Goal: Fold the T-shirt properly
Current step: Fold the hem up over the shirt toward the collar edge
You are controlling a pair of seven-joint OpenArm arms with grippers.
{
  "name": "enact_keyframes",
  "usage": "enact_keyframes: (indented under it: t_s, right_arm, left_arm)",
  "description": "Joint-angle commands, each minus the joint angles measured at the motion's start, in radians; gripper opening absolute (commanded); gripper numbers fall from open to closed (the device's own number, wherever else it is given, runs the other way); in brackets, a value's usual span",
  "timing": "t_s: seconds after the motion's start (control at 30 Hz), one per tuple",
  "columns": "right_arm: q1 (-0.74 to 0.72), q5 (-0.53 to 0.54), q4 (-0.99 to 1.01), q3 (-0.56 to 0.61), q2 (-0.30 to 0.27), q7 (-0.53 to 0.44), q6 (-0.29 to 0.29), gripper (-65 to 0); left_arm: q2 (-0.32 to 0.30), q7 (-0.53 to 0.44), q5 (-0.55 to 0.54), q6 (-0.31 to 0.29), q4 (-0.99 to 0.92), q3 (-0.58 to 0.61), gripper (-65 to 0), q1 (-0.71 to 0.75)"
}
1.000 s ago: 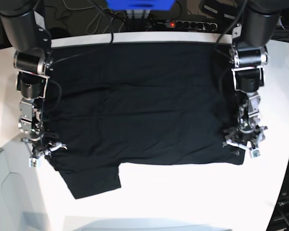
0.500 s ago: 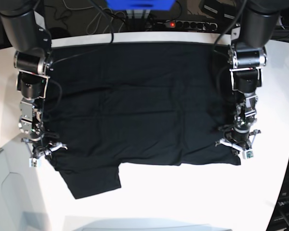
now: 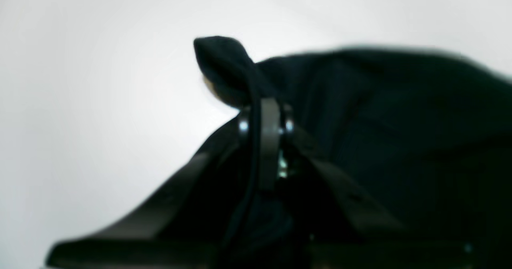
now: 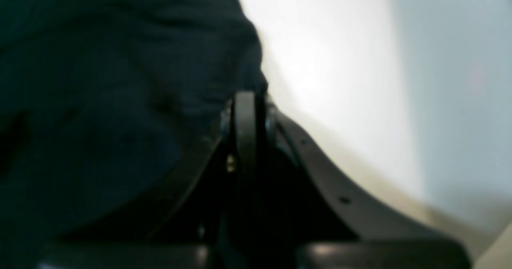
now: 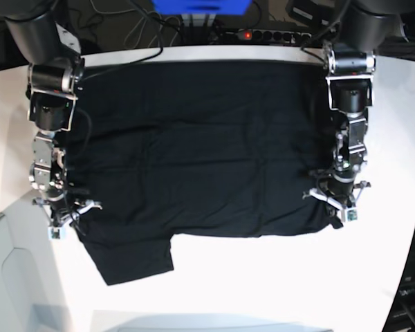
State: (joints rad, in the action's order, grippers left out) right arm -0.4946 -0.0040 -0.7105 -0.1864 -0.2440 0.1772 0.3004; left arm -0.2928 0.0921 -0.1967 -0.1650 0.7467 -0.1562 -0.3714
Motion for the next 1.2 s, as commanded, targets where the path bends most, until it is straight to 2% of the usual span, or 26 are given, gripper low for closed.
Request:
enact_keyframes:
  t_s: [0.0,0.13,0.3,0.43,0.63,0.83,1.17]
  right_arm:
    - [-0.034,0.008,-0.038,-0.005,-0.015,-0.031,0.0,-65.0]
    - [0.006,0.009,-0.131,-0.008,-0.016,-0.031,0.001,-65.0]
    - [0.081,0.009,-0.277,-0.008,-0.018,-0.029,0.001,-65.0]
    - [0.169,0.009,-0.447,-0.023,-0.024,0.037,0.004,-65.0]
    - [0.351,0.011,-0.696,-0.107,-0.025,0.086,0.006,-65.0]
    - [0.495,0.011,-0.757,-0.123,-0.028,0.08,0.006,-65.0]
    - [0.551,0.011,-0.754,-0.117,-0.024,0.078,0.006,-65.0]
  left_arm:
    - [-0.013,-0.013,-0.004,0.002,0.056,-0.032,-65.0,-0.03]
    - [0.011,0.07,0.004,-0.003,0.188,-0.133,-65.0,0.022]
    - [0.011,0.134,-0.002,-0.008,0.304,-0.171,-65.0,0.065]
    - [0.011,0.177,-0.004,-0.006,0.402,-0.178,-65.0,0.116]
    - [0.033,0.226,-0.004,-0.011,0.551,-0.282,-65.0,0.226]
    - [0.036,0.226,-0.004,-0.011,0.577,-0.305,-65.0,0.309]
    - [0.063,0.226,-0.004,-0.011,0.569,-0.305,-64.8,0.43]
